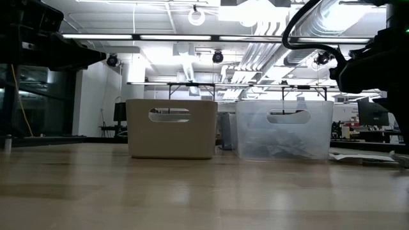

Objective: Pick & Place First Aid Supplies
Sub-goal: Put the gray towelette pack into the transparent bin

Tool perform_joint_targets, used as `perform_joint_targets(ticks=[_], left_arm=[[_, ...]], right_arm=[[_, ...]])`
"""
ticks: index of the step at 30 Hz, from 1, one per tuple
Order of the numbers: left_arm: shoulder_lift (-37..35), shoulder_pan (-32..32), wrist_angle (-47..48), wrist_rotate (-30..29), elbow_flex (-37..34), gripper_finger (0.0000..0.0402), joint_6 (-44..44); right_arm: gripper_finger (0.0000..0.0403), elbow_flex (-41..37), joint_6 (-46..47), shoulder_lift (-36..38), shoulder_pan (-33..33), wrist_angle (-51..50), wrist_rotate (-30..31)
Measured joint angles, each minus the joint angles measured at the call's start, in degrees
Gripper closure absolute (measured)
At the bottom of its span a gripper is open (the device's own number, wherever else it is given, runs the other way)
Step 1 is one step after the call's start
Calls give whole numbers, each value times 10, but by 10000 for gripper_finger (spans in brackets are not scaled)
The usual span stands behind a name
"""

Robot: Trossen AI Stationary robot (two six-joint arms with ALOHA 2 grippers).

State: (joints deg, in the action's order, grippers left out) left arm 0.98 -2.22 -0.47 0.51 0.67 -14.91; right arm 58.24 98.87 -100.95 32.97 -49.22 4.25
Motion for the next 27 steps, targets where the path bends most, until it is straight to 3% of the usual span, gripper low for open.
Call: perform_joint_targets(ticks=[6, 22, 27], left_arm=[[0, 0, 0, 0, 0, 305, 0], [0, 0, 0, 0, 0, 305, 0], [0, 0, 0, 0, 0, 305, 0]], right_arm=[[381, 0, -3, 0, 0, 3, 2], [402, 22, -27, 6, 23, 6, 2], [403, 56, -86, 26, 52, 7, 32]])
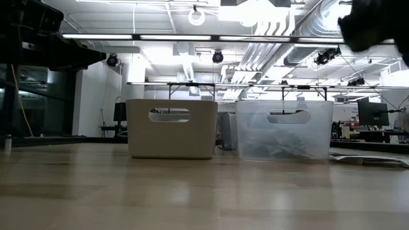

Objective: Pick & Place First Aid Supplies
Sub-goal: Put the gray towelette pack into the transparent bin

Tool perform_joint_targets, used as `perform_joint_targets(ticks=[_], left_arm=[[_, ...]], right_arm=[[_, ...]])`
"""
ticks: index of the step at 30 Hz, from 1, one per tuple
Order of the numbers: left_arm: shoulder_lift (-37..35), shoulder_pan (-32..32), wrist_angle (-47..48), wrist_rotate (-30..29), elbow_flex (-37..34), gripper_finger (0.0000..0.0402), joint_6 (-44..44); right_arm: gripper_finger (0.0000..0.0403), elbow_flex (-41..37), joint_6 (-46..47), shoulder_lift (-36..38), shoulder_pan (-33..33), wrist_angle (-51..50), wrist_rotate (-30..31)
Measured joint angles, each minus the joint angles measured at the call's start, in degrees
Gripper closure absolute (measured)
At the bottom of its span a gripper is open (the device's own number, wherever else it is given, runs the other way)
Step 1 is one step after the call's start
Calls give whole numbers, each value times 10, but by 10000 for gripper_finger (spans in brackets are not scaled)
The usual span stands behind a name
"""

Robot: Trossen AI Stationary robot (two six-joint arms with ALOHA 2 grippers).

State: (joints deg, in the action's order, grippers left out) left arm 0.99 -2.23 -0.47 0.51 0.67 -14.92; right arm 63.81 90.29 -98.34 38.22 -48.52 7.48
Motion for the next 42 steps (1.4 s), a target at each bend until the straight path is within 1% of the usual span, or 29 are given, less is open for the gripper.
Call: perform_joint_targets(ticks=[4, 6, 9, 13, 18, 21, 23, 28, 33, 38, 42], left_arm=[[0, 0, 0, 0, 0, 305, 0], [0, 0, 0, 0, 0, 305, 0], [0, 0, 0, 0, 0, 305, 0], [0, 0, 0, 0, 0, 305, 0], [0, 0, 0, 0, 0, 305, 0], [0, 0, 0, 0, 0, 305, 0], [0, 0, 0, 0, 0, 305, 0], [0, 0, 0, 0, 0, 305, 0], [0, 0, 0, 0, 0, 305, 0], [0, 0, 0, 0, 0, 305, 0], [0, 0, 0, 0, 0, 305, 0]], right_arm=[[403, 25, -96, 15, 24, -1, 39], [403, 38, -162, 22, 32, -1, 60], [403, 65, -275, 25, 45, -3, 104], [403, 91, -391, 25, 53, -12, 172], [402, 108, -574, 25, 48, -29, 194], [402, 108, -653, 25, 27, -32, 175], [402, 108, -697, 25, 5, -30, 152], [402, 108, -795, 30, -66, -17, 97], [402, 108, -890, 45, -149, -27, 77], [402, 105, -962, 49, -237, -54, 29], [403, 88, -996, 48, -293, -63, -2]])
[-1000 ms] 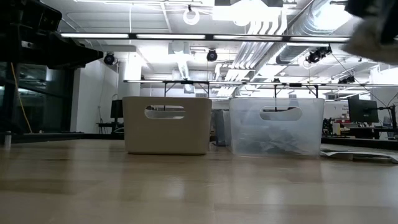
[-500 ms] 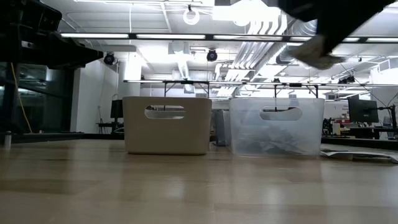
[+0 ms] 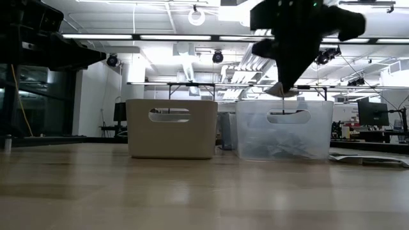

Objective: Pick & Place First Aid Supplies
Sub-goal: Put the gray towelette pack into the transparent bin

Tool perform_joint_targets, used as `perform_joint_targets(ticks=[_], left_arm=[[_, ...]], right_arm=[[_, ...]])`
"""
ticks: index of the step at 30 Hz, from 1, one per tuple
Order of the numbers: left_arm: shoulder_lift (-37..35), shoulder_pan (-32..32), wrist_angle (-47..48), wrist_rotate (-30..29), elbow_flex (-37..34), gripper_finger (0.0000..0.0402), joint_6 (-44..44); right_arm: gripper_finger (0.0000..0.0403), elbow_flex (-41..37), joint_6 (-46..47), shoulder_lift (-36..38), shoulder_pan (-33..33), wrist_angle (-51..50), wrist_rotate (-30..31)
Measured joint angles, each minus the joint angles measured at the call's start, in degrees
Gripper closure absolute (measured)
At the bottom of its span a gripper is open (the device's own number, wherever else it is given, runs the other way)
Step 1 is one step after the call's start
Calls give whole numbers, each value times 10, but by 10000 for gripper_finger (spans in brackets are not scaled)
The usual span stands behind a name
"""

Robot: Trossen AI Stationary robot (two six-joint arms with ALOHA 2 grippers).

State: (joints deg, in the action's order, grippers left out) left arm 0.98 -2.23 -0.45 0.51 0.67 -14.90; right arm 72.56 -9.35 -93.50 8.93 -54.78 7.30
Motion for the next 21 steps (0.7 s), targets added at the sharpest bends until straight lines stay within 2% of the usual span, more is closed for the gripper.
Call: perform_joint_targets(ticks=[8, 13, 16, 21], left_arm=[[0, 0, 0, 0, 0, 305, 0], [0, 0, 0, 0, 0, 305, 0], [0, 0, 0, 0, 0, 305, 0], [0, 0, 0, 0, 0, 305, 0]], right_arm=[[403, -26, 7, 0, -67, -3, -40], [396, -41, 82, 0, -89, 8, -43], [376, -41, 108, 0, -95, 24, -49], [319, -41, 131, 0, -102, 48, -90]])
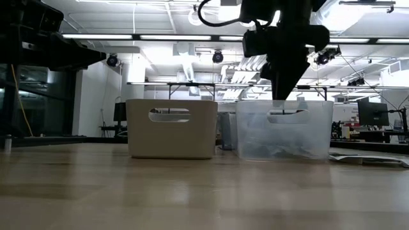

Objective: Pick & Place First Aid Supplies
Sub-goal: Put the gray towelette pack into the transparent bin

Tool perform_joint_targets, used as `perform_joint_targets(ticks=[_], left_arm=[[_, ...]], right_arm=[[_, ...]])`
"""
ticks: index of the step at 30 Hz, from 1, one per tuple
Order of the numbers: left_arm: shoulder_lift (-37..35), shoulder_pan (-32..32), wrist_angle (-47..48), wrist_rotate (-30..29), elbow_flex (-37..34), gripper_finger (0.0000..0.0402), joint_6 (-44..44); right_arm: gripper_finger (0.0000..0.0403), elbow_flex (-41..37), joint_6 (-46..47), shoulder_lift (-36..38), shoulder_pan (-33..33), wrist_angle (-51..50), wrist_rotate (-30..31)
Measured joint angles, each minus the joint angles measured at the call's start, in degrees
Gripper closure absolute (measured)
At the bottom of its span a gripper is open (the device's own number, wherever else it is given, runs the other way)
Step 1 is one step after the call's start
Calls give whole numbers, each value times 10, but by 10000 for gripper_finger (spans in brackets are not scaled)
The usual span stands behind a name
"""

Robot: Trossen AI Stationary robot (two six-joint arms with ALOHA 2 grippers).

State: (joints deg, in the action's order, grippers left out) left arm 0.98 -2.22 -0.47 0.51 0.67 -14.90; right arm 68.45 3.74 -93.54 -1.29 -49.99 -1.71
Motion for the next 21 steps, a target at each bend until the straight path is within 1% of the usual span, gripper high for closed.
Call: perform_joint_targets(ticks=[2, 5, 9, 14, 17, 21], left_arm=[[0, 0, 0, 0, 0, 305, 0], [0, 0, 0, 0, 0, 305, 0], [0, 0, 0, 0, 0, 305, 0], [0, 0, 0, 0, 0, 305, 0], [0, 0, 0, 0, 0, 305, 0], [0, 0, 0, 0, 0, 305, 0]], right_arm=[[298, 0, 16, 0, -1, 2, -3], [271, 0, 75, 1, -3, -10, 7], [251, 0, 157, 21, -3, -41, 7], [245, 0, 222, 61, 8, -56, 22], [249, 0, 255, 83, 24, -71, 46], [253, 0, 316, 108, 52, -113, 88]])
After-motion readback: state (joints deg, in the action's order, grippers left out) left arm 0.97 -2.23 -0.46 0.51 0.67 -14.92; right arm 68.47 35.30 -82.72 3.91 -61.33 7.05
